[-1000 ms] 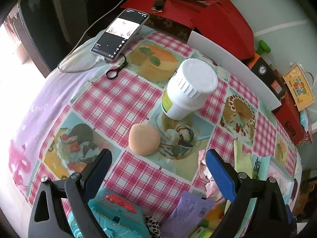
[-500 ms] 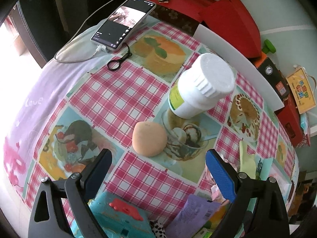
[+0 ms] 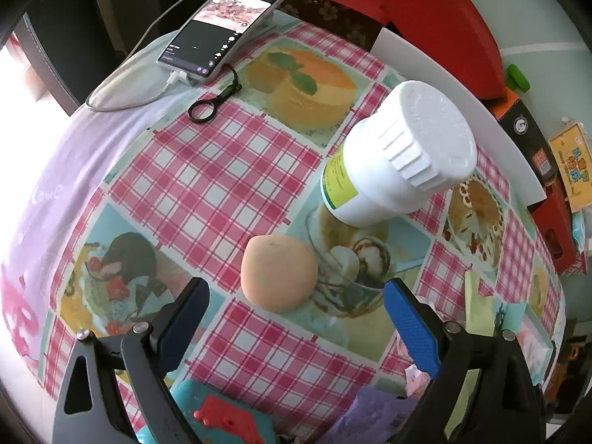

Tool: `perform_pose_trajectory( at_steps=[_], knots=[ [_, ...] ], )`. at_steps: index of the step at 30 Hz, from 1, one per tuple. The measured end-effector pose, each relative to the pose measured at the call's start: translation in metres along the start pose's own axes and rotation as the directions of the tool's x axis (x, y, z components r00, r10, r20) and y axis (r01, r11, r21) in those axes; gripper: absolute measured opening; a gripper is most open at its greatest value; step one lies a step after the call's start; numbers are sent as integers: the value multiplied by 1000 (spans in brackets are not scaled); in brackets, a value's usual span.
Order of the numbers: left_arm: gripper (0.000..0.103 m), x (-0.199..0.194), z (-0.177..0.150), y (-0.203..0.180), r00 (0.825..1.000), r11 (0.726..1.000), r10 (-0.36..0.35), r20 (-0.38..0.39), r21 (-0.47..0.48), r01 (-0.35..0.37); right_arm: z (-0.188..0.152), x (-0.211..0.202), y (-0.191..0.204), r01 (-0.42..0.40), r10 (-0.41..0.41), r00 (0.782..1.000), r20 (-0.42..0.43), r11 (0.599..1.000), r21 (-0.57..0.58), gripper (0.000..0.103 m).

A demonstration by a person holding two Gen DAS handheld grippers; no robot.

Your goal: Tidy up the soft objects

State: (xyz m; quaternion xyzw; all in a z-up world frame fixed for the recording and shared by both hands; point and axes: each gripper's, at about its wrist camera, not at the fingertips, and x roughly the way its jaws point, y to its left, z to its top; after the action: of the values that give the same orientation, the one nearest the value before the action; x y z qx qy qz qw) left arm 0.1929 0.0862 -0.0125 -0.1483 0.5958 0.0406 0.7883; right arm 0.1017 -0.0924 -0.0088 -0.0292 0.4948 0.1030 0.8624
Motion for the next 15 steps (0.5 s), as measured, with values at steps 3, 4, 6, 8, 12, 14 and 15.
perform_pose_trajectory(
  at_steps=[3,4,6,8,12,14,15],
  knots=[
    [95,1,3,2,1000,1000,-10,-3,-6,10,4,5,-2,-108,109,993,-50,994,27,103],
    [95,1,4,3,1000,1000,-18,-8,-15,18,6,6,-2,-133,135,988,-70,991,29,103],
    [95,4,8,8,998,998,-48,-31,-39,47,14,5,4,-165,164,980,-110,986,2,103],
    [95,6,9,17,991,991,-109,-76,-87,102,20,4,11,-197,186,967,-173,979,-47,103],
    [95,3,15,23,989,991,-104,-104,-90,95,28,8,18,-175,142,954,-263,979,-108,103],
    [95,2,21,23,987,994,-91,-134,-74,81,31,12,21,-130,84,956,-281,980,-149,103],
    [95,3,24,23,985,995,-90,-148,-67,80,32,14,23,-128,77,953,-293,979,-159,103]
  ],
)
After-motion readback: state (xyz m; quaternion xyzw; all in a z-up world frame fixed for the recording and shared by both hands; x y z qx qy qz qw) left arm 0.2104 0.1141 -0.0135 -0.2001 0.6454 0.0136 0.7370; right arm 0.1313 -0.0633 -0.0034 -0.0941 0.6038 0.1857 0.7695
